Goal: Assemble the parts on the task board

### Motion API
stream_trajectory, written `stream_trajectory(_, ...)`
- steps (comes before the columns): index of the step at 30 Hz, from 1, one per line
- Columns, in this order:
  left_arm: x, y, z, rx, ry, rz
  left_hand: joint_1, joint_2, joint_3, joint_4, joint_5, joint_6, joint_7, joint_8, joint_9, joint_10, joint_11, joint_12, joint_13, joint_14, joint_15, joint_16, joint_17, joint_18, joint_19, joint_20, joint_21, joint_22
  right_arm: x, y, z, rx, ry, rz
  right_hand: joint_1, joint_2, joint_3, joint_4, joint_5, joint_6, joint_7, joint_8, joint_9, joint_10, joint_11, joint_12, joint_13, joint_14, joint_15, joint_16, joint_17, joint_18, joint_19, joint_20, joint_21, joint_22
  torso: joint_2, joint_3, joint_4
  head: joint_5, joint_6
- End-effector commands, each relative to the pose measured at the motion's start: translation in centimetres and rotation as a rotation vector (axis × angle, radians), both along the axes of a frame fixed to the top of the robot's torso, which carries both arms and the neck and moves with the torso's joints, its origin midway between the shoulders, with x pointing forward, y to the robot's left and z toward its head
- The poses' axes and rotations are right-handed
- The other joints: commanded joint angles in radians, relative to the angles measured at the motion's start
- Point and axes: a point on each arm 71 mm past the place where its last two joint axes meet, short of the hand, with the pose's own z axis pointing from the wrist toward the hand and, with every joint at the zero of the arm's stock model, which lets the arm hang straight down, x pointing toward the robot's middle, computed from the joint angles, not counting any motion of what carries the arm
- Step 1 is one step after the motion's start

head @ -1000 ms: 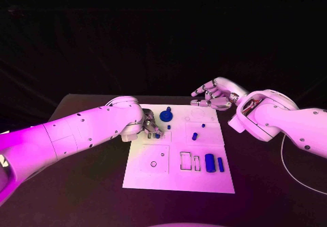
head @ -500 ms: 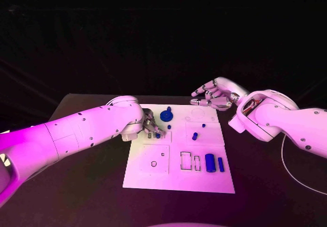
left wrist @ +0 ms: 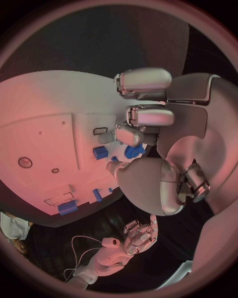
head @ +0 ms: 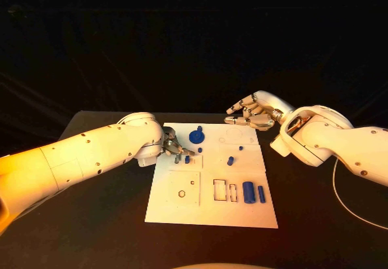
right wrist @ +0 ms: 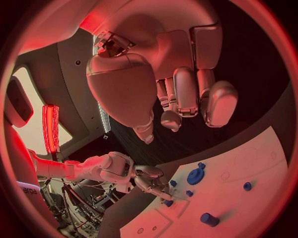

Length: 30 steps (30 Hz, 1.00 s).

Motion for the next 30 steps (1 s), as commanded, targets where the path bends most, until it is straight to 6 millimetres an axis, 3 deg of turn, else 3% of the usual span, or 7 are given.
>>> stream_trajectory(1, 0.1, 0.0, 0.8, -0.043, -0.036, 0.029, -0.013, 0.004, -0.02, 0.0, -0.003, -0.002, -0.001, 0.003, 0.002, 0.001, -0.004, -0.006, -0.007, 0.107, -0.008, 0.002, 0.263, -0.011, -0.001, -0.006, -0.002, 0.067, 0.0, 0.2, -0.1, -0.004, 0.006, 0.016, -0.009, 0.002, -0.006, -0.001, 0.004, 0.0, 0.001, 0.005, -0.001, -0.005, 0.003, 0.005, 0.001, 0.046, -0.006, -0.003, -0.001, 0.012, -0.005, 0.0, -0.003, -0.001, 0.0, 0.0008, 0.0011, -0.001, 0.002)
stream_trajectory(6, 0.3, 0.2, 2.0, -0.086, -0.054, 0.032, -0.006, 0.014, -0.04, -0.001, -0.003, -0.013, 0.002, -0.001, 0.004, -0.009, -0.002, -0.017, -0.018, 0.107, -0.008, 0.002, 0.263, -0.008, -0.008, -0.006, -0.013, 0.054, 0.0, 0.4, -0.1, -0.003, 0.007, 0.018, -0.01, 0.003, -0.008, 0.001, 0.004, 0.0, 0.001, 0.005, -0.001, -0.005, 0.003, 0.006, 0.001, 0.047, -0.006, -0.003, 0.0, 0.012, -0.005, 0.0, -0.004, -0.002, 0.002, -0.0004, 0.0017, -0.002, 0.004)
stream_trajectory(13, 1.3, 1.4, 3.9, -0.114, -0.048, 0.021, 0.066, 0.04, -0.063, -0.006, -0.003, -0.05, 0.015, -0.016, 0.005, -0.041, 0.01, -0.052, -0.053, 0.107, 0.001, 0.002, 0.263, 0.001, -0.028, 0.0, -0.045, 0.019, 0.2, 0.5, -0.2, -0.003, 0.01, 0.021, -0.01, 0.004, -0.009, 0.002, 0.004, 0.0, 0.001, 0.005, -0.001, -0.004, 0.003, 0.007, 0.002, 0.047, -0.006, -0.003, 0.0, 0.012, -0.005, 0.0, -0.003, 0.0, 0.0, 0.002, 0.001, -0.002, 0.001)
stream_trajectory(15, 2.0, 2.0, 4.3, -0.11, -0.05, 0.031, 0.116, 0.052, -0.058, -0.015, -0.002, -0.09, 0.031, -0.044, -0.01, -0.058, 0.021, -0.072, -0.073, 0.107, 0.01, 0.002, 0.263, 0.005, -0.038, 0.006, -0.06, 0.002, 0.2, 0.5, -0.2, -0.004, 0.011, 0.021, -0.009, 0.005, -0.009, 0.002, 0.004, 0.0, 0.001, 0.005, -0.001, -0.004, 0.003, 0.007, 0.002, 0.047, -0.006, -0.002, 0.001, 0.012, -0.005, 0.0, -0.003, -0.001, 0.0, 0.0024, 0.0009, -0.001, 0.001)
stream_trajectory(21, 4.0, 3.3, 4.7, -0.078, -0.067, 0.076, 0.199, 0.08, -0.048, -0.013, -0.002, -0.126, 0.057, -0.096, -0.054, -0.083, 0.046, -0.094, -0.099, 0.107, 0.03, 0.002, 0.263, 0.01, -0.049, 0.027, -0.08, -0.017, 0.3, 0.6, -0.3, -0.005, 0.013, 0.021, -0.009, 0.007, -0.01, 0.003, 0.005, 0.0, 0.001, 0.005, -0.001, -0.004, 0.003, 0.008, 0.003, 0.047, -0.006, -0.002, 0.001, 0.012, -0.005, 0.0, -0.003, 0.0, 0.002, 0.001, -0.0001, 0.0, 0.004)
stream_trajectory(25, 5.0, 3.6, 4.5, -0.056, -0.073, 0.095, 0.21, 0.084, -0.045, -0.01, -0.001, -0.124, 0.06, -0.103, -0.063, -0.085, 0.048, -0.096, -0.102, 0.107, 0.033, 0.002, 0.263, 0.01, -0.049, 0.03, -0.082, -0.018, 0.4, 0.7, -0.3, -0.006, 0.014, 0.024, -0.006, 0.011, -0.011, 0.004, 0.008, 0.0, 0.001, 0.006, -0.001, -0.004, 0.002, 0.008, 0.002, 0.047, -0.006, -0.002, 0.001, 0.012, -0.004, 0.0, -0.003, 0.0, 0.002, 0.0019, -0.0026, 0.001, 0.006)
stream_trajectory(30, 5.5, 3.3, 4.1, -0.014, -0.089, 0.088, 0.209, 0.074, -0.054, -0.005, -0.001, -0.117, 0.061, -0.106, -0.072, -0.085, 0.049, -0.093, -0.101, 0.107, 0.035, 0.002, 0.263, 0.01, -0.048, 0.033, -0.081, -0.017, 0.4, 0.8, -0.3, -0.005, 0.015, 0.026, -0.001, 0.016, -0.012, 0.004, 0.012, -0.001, 0.001, 0.007, -0.001, -0.004, 0.002, 0.009, 0.003, 0.047, -0.006, -0.003, 0.001, 0.012, -0.004, 0.0, -0.003, 0.0, 0.003, 0.0, -0.0012, 0.0, 0.008)
